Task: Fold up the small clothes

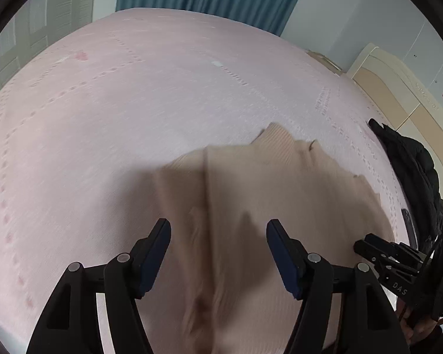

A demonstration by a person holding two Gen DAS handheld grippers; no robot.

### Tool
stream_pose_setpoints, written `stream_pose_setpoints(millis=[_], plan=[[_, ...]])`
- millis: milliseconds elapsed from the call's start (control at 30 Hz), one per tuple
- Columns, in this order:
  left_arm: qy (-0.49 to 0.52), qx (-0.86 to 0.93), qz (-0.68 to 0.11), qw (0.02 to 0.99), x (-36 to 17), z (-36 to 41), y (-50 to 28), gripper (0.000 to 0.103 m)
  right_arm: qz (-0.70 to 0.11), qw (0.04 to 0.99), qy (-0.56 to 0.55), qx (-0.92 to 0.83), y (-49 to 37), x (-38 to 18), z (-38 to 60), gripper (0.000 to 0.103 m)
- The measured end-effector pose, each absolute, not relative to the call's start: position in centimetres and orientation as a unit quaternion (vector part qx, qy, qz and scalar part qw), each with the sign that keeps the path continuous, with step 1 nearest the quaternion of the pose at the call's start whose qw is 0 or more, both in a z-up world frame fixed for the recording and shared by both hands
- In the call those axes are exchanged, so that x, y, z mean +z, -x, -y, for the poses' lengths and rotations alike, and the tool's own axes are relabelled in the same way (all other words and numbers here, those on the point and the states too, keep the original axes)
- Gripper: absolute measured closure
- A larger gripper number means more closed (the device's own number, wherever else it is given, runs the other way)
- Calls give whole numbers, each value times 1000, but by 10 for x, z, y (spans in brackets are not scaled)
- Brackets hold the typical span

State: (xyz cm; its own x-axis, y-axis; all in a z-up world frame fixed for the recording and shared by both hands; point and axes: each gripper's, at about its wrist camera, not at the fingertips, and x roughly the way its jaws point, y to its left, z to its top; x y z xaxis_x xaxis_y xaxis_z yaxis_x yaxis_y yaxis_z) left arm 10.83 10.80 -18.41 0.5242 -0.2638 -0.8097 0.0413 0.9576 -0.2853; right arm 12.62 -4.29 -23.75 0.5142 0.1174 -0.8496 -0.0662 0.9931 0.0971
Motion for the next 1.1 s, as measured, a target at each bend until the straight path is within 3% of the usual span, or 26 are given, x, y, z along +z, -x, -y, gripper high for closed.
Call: stream_pose_setpoints(millis=[200,467,700,1100], plan=[[160,-79,-494,851,-199,-138,-64,38,-483,873,-38,59,-84,-227,29,64],[198,-83,-493,843,-217,-163,-41,38,-496,868,-6,25,-91,-243,5,64],[201,-101,-493,840,-235,-158,-58,38,-476,879,15,-6,-126,-242,1,62],[246,-163,-477,828,-239,-164,-63,37,-514,857,-15,-13,-224,-263,8,57]])
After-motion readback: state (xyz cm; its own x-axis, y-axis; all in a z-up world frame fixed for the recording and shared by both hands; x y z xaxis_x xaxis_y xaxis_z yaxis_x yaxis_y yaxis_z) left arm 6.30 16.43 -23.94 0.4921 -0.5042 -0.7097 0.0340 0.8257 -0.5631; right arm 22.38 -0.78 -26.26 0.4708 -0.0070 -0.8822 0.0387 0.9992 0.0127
